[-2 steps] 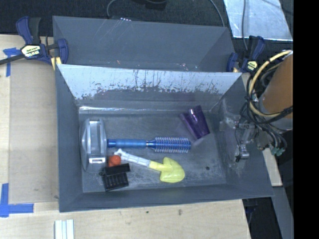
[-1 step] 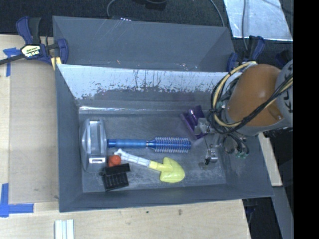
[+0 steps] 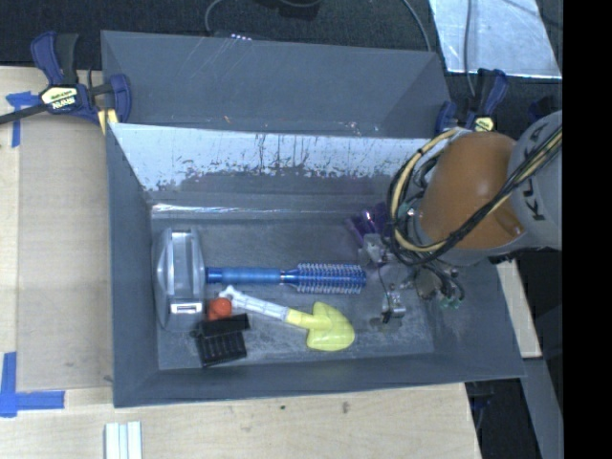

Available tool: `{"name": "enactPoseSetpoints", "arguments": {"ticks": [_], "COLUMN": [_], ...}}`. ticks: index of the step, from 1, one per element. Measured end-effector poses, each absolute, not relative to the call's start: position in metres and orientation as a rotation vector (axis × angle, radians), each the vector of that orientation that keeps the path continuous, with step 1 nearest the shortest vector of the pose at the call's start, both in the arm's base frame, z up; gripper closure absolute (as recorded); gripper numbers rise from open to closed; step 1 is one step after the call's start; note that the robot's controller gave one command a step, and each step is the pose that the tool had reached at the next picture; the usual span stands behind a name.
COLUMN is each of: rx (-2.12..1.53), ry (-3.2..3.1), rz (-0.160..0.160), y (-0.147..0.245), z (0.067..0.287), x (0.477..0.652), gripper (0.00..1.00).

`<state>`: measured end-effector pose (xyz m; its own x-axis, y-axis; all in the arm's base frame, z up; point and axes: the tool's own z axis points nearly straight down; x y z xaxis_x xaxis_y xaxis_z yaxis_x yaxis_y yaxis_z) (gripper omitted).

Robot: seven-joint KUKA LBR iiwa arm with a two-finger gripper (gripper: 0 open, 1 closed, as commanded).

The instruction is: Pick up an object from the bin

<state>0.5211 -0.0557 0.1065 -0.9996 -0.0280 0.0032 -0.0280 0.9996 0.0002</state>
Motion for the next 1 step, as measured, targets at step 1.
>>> {"name": "enactPoseSetpoints", "arguments": {"ticks": [1], "rx": [0.178], "ry": [-3.144], "rz": [0.002], "y": [-0.0068], "z": [0.1516], "x": [0.5554], "gripper": [0.00]}}
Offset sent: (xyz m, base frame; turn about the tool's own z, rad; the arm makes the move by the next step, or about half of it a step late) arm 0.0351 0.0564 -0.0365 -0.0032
